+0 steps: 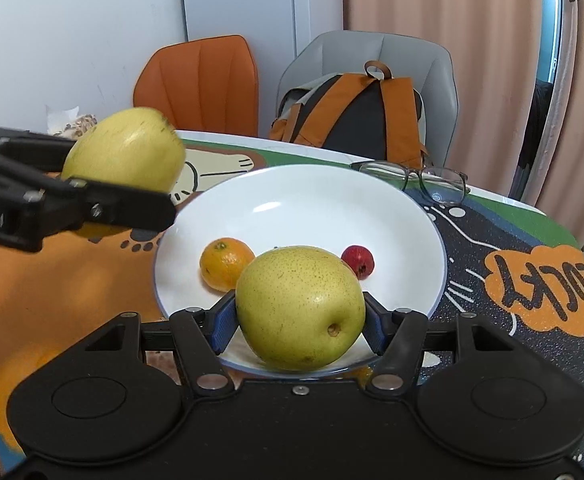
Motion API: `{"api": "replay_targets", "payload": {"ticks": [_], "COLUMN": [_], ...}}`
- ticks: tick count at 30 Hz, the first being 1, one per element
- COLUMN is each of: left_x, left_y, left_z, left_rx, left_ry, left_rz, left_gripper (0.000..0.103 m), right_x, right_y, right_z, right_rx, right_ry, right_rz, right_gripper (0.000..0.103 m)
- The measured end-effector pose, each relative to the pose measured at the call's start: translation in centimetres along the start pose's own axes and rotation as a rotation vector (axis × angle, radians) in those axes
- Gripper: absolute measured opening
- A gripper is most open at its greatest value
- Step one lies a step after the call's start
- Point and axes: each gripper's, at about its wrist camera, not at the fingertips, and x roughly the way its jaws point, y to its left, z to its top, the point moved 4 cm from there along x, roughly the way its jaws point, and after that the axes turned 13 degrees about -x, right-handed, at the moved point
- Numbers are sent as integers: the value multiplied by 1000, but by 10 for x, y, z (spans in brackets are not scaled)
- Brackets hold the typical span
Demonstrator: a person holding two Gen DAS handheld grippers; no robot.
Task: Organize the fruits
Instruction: 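Lower the green pear onto the plate with the right tool and open it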
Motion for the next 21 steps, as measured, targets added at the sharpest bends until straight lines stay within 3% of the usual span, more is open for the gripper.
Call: {"api": "replay_targets", "payload": {"ticks": [12, 16, 21], "left_x": [42, 55, 67], "left_y": [3, 5, 9], "left_z": [8, 9, 13], "left_rx": [-21, -20, -32], "left_ry": [32, 52, 67], "left_rz": [17, 32, 49], "left_gripper": [62, 62, 62], "right_x": [-15, -24, -43], "right_y": [-7, -7, -3], "right_z": [6, 6, 4], "right_rx": [-23, -39, -52], "right_ry": [-50, -60, -80], "right_rz": [-39, -49, -47], "right_gripper": [65, 76, 80]}}
